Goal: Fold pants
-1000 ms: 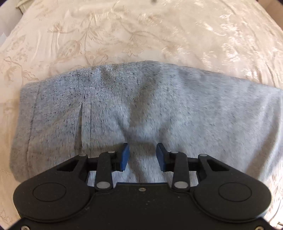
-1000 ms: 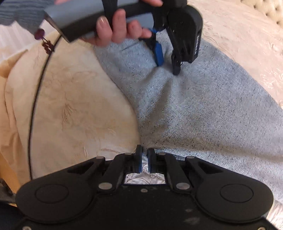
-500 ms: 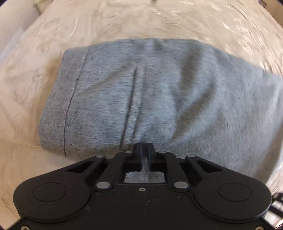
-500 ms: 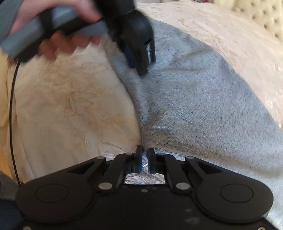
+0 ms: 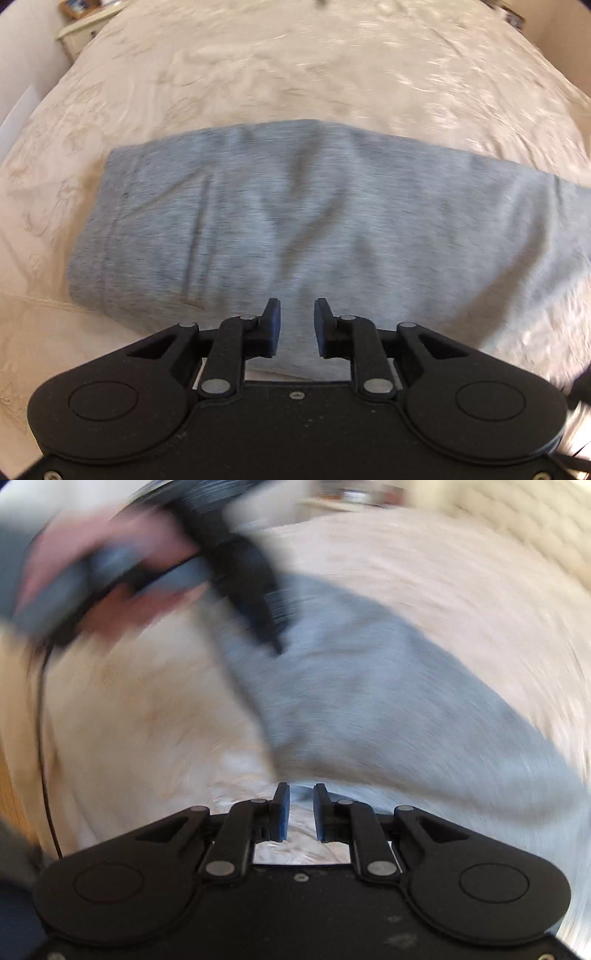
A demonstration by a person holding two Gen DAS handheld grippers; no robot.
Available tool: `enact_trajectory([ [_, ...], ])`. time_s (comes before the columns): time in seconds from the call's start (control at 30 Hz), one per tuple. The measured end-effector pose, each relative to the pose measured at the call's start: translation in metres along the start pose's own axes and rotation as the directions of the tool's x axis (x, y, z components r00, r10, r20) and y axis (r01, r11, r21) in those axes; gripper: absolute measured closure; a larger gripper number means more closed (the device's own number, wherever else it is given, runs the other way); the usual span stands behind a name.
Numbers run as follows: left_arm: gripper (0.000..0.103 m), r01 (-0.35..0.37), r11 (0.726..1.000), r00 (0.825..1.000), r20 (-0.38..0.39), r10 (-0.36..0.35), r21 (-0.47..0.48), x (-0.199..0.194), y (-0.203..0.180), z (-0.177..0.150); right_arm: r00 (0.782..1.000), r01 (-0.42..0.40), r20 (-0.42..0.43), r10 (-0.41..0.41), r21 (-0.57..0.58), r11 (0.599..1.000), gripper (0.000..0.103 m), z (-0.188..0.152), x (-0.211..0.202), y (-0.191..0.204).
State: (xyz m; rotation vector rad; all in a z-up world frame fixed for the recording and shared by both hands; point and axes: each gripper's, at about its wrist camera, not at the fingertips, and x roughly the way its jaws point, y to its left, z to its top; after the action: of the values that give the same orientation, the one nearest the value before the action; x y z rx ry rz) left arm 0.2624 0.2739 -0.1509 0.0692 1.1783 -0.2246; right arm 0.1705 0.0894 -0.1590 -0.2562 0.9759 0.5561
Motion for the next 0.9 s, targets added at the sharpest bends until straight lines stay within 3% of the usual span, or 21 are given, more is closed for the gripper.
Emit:
enact_trajectory([
  [0.13, 0.074, 0.079, 0.994, 0.997, -0.008, -0.079, 0.071, 0.006, -0.036, 0.003, 0.993, 0.097, 0.036, -0.113, 0.298, 0.950, 0.088, -0.001, -0.018, -0.054],
  [0.27, 0.074, 0.146, 0.982, 0.989, -0.052, -0.141, 0.120, 0.015, -0.065, -0.004, 0.980, 0.167, 0.019, -0.196, 0.446, 0.879, 0.088, 0.001, -0.006, -0.096],
  [0.4, 0.073, 0.143, 0.969, 0.985, -0.123, -0.120, 0.199, 0.027, -0.085, -0.026, 0.976, 0.205, -0.033, -0.217, 0.488, 0.849, 0.088, 0.001, 0.021, -0.116],
  [0.53, 0.073, 0.128, 0.967, 0.983, -0.160, -0.094, 0.219, 0.036, -0.082, -0.045, 0.954, 0.286, -0.217, -0.208, 0.446, 0.848, 0.091, -0.029, 0.055, -0.117],
  [0.63, 0.073, 0.143, 0.964, 0.981, -0.161, -0.109, 0.222, 0.025, -0.079, -0.041, 0.955, 0.283, -0.204, -0.216, 0.403, 0.870, 0.088, -0.047, 0.049, -0.107],
  [0.73, 0.073, 0.151, 0.967, 0.987, -0.090, -0.135, 0.207, 0.000, -0.069, -0.019, 0.954, 0.277, -0.217, -0.206, 0.386, 0.880, 0.085, -0.052, 0.041, -0.106],
  [0.83, 0.071, 0.140, 0.967, 0.989, 0.016, -0.146, 0.212, -0.020, -0.061, 0.016, 0.965, 0.262, -0.148, -0.218, 0.446, 0.856, 0.085, -0.052, 0.022, -0.112],
  [0.9, 0.062, 0.122, 0.972, 0.990, 0.048, -0.134, 0.202, -0.015, -0.060, 0.043, 0.962, 0.271, -0.112, -0.248, 0.484, 0.832, 0.084, -0.050, 0.009, -0.117],
])
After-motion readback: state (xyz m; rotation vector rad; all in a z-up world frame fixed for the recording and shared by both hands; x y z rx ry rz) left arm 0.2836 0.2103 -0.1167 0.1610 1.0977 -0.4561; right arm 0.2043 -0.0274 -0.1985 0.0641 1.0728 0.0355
